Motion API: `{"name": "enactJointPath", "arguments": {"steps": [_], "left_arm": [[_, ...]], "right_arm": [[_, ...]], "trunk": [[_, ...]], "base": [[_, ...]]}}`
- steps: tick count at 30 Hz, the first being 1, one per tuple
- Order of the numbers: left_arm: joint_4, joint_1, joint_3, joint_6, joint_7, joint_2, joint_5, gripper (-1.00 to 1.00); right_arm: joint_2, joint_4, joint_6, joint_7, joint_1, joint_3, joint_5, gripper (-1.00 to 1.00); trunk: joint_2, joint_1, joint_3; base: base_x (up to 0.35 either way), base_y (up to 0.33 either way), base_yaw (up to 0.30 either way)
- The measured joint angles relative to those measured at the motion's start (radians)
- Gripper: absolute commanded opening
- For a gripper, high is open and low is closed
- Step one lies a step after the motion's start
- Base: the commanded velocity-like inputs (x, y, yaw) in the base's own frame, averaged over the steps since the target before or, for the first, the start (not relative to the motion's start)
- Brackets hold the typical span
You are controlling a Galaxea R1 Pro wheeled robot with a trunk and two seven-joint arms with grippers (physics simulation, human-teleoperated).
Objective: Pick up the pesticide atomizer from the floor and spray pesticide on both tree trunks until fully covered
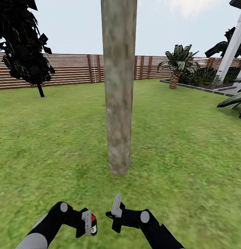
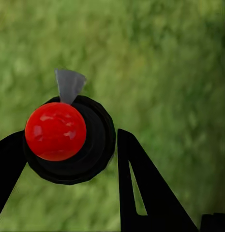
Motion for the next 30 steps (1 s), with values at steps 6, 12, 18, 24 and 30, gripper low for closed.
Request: {"name": "enactJointPath", "arguments": {"steps": [6,12,18,24,30], "left_arm": [[-0.005,0.001,0.002,-0.004,-0.006,-0.005,0.007,-1.00],[-0.005,0.000,0.002,-0.009,-0.051,-0.009,0.009,-1.00],[-0.006,0.000,0.003,-0.009,-0.058,-0.009,0.062,-1.00],[-0.006,0.000,0.004,-0.012,-0.059,-0.010,0.087,-1.00],[-0.006,0.000,0.005,-0.012,-0.057,-0.010,0.090,-1.00]], "right_arm": [[0.000,-0.001,0.000,0.000,0.000,0.000,0.000,-1.00],[0.000,-0.001,0.000,0.000,0.000,0.000,-0.001,-1.00],[0.001,-0.001,0.000,0.000,0.000,0.000,-0.002,-1.00],[0.002,-0.002,0.000,0.000,0.000,0.001,-0.002,-1.00],[0.002,-0.002,0.000,0.000,0.000,0.001,-0.002,-1.00]], "trunk": [[0.000,0.000,0.000],[0.000,0.000,0.000],[0.000,0.000,0.000],[0.000,0.000,0.000],[0.000,0.000,0.000]], "base": [[0.000,0.000,0.000],[0.000,0.000,0.000],[0.000,0.000,0.000],[0.000,0.000,0.000],[0.000,0.000,0.000]]}}
